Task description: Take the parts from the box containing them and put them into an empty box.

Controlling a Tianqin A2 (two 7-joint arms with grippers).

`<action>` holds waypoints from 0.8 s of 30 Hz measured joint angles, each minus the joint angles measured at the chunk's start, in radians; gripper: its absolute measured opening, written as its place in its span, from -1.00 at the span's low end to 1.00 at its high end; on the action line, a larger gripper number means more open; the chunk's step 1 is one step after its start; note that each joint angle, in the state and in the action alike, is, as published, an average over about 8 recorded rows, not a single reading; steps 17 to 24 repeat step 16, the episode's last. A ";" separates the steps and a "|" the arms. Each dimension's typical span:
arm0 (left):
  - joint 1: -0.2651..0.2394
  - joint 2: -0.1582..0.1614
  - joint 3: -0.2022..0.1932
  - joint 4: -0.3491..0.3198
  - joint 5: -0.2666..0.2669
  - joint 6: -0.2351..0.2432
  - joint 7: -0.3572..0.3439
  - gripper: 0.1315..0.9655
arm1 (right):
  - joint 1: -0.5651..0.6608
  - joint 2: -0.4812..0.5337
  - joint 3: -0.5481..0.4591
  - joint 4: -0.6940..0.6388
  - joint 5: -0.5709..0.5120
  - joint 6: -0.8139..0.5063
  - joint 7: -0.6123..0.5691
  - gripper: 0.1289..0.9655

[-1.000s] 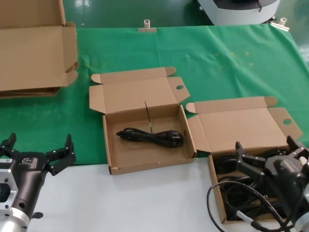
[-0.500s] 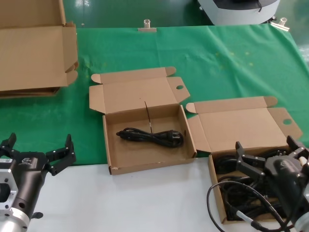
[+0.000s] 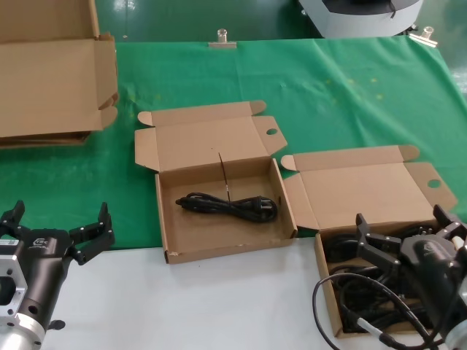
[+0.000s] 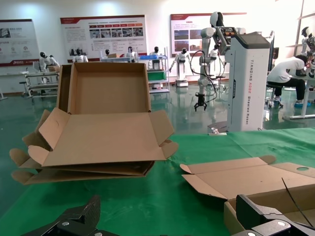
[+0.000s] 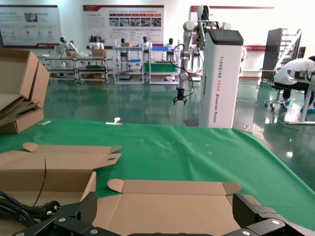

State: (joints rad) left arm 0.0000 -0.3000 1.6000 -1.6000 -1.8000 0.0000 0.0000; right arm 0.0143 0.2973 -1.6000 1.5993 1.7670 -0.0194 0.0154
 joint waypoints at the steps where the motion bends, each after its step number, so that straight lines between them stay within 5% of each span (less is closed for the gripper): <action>1: 0.000 0.000 0.000 0.000 0.000 0.000 0.000 1.00 | 0.000 0.000 0.000 0.000 0.000 0.000 0.000 1.00; 24: 0.000 0.000 0.000 0.000 0.000 0.000 0.000 1.00 | 0.000 0.000 0.000 0.000 0.000 0.000 0.000 1.00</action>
